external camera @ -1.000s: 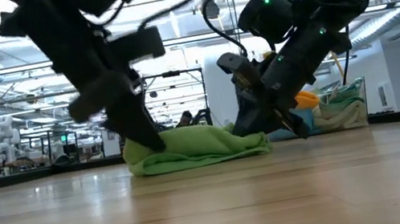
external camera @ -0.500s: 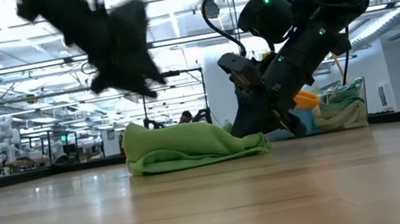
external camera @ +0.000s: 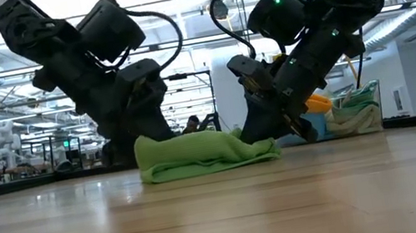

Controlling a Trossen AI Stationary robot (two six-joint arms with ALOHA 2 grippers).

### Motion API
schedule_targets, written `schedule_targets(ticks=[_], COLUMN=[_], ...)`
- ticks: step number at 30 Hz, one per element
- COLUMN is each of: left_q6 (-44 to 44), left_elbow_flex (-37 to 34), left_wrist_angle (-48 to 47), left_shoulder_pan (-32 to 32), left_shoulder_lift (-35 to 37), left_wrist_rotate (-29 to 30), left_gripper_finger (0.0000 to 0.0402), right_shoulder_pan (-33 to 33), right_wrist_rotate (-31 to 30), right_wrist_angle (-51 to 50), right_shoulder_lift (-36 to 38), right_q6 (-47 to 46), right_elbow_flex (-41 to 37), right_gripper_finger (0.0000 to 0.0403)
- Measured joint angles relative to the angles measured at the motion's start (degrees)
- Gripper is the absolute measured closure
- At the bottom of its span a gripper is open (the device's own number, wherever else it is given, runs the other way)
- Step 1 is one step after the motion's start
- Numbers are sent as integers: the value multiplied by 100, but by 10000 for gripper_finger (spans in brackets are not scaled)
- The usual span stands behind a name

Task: Fold microfiber towels
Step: Fold the green microfiber towel

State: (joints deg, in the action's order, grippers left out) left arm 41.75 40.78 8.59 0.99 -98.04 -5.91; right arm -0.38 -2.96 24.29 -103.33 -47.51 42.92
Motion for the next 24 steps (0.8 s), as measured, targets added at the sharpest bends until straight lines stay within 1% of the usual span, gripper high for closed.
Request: schedule_targets(ticks=[2, 3, 5, 8, 9, 10, 12, 14, 17, 19, 21, 24], left_q6=[-330, -483, -717, -825, -803, -710, -555, -518, -523, -523, -499, -498], left_elbow_flex=[4, 8, 8, 1, -3, -8, -10, -10, -10, -10, -10, -10], left_wrist_angle=[44, 76, 64, 19, -16, -60, -60, -62, -66, -71, -73, -66], left_shoulder_pan=[137, 213, 359, 488, 500, 508, 537, 588, 619, 628, 628, 628], left_shoulder_lift=[-103, -164, -192, -179, -132, -109, -109, -109, -111, -111, -111, -111], left_wrist_rotate=[45, 88, 331, 660, 659, 656, 710, 813, 884, 924, 946, 973], left_gripper_finger=[182, 197, 247, 349, 373, 382, 381, 379, 388, 393, 392, 384], right_shoulder_pan=[0, 0, -41, -73, -75, -80, -125, -183, -266, -303, -310, -308], right_wrist_rotate=[3, 21, 205, 288, 247, 152, -47, -381, -745, -698, -435, -54], right_wrist_angle=[-2, 11, 3, -198, -360, -505, -1002, -1506, -2128, -2128, -1811, -1506], right_shoulder_lift=[0, 0, 61, 335, 502, 687, 1121, 1569, 2088, 2226, 2219, 1906], right_q6=[0, -6, -167, -461, -476, -474, -424, -373, -494, -448, -307, -300], right_elbow_flex=[0, 0, 0, -2, -2, -2, 0, 0, 2, 2, 3, 112], right_gripper_finger=[403, 403, 403, 400, 396, 392, 381, 370, 357, 352, 351, 359])
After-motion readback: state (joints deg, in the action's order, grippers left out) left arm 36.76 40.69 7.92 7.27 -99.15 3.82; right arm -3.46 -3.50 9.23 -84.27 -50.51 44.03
